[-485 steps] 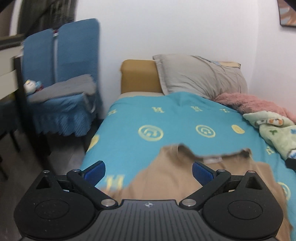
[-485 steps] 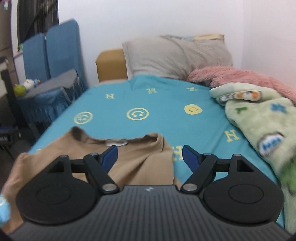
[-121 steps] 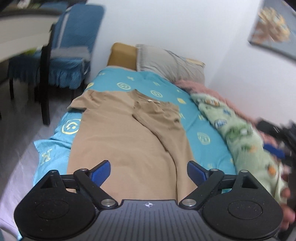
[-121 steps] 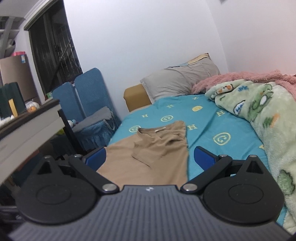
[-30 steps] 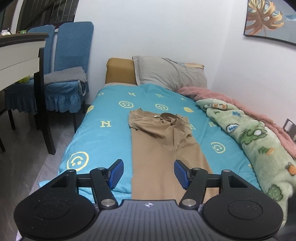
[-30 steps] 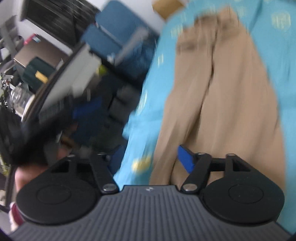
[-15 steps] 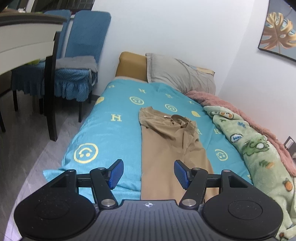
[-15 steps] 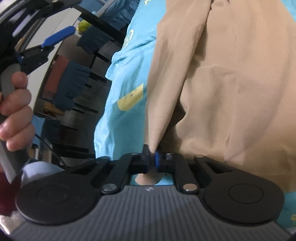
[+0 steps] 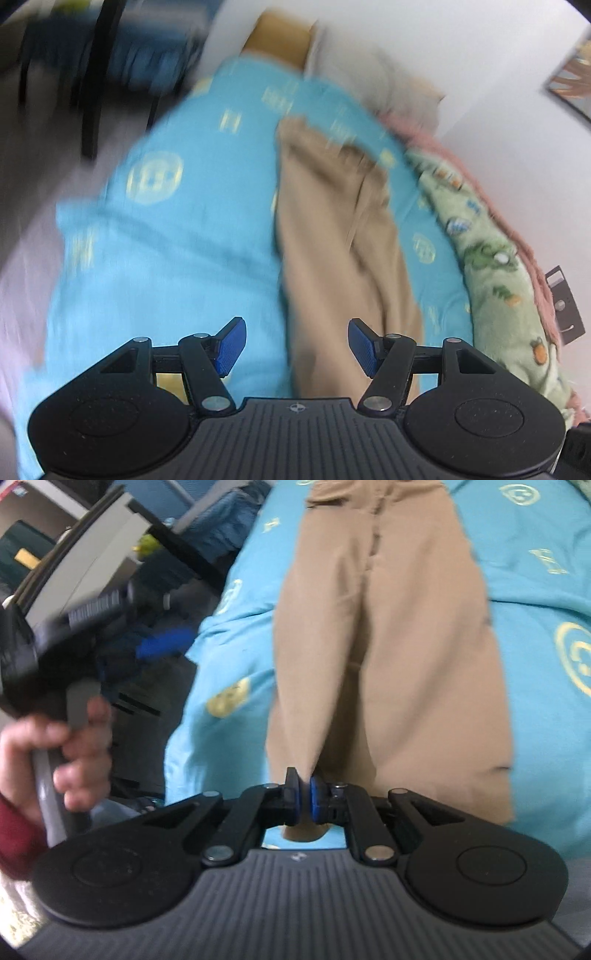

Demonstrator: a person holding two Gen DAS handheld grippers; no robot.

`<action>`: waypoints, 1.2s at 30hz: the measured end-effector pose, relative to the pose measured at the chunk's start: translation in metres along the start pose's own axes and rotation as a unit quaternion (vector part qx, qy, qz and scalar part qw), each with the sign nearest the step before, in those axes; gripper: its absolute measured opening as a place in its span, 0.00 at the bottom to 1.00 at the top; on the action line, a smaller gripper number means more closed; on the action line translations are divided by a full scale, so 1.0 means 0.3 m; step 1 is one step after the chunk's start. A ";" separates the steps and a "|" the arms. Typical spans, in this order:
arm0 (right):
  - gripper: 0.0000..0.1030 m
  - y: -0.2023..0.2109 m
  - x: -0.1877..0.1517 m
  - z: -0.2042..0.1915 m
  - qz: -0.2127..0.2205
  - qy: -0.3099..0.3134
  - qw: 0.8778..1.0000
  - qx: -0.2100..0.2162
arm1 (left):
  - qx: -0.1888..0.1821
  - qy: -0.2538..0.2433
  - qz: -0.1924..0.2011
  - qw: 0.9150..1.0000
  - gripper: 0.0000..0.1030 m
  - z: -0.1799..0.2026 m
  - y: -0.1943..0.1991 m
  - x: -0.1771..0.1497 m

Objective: Fold clothes

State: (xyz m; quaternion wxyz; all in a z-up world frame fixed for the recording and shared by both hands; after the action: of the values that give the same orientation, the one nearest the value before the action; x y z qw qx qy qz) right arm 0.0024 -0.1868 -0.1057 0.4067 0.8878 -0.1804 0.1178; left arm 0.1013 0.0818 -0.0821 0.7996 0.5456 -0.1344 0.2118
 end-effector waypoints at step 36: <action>0.67 -0.022 0.064 0.316 -0.075 -0.105 0.989 -0.074 | 0.005 -0.024 -0.139 0.990 0.09 -0.072 -0.021 -0.209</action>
State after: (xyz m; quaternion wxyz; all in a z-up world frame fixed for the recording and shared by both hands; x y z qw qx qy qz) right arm 0.0285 -0.2596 -0.1641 0.4575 0.8739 -0.1629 -0.0203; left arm 0.0493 0.0880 -0.1230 0.8155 0.5675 -0.0748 0.0860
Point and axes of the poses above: each gripper's, at about its wrist camera, not at the fingertips, and y roughly against the way its jaws point, z to its right, x to its top, the point moved 1 cm from there along -y, roughly the way its jaws point, and after that the axes turned 10 degrees about x, right-handed, at the moved point
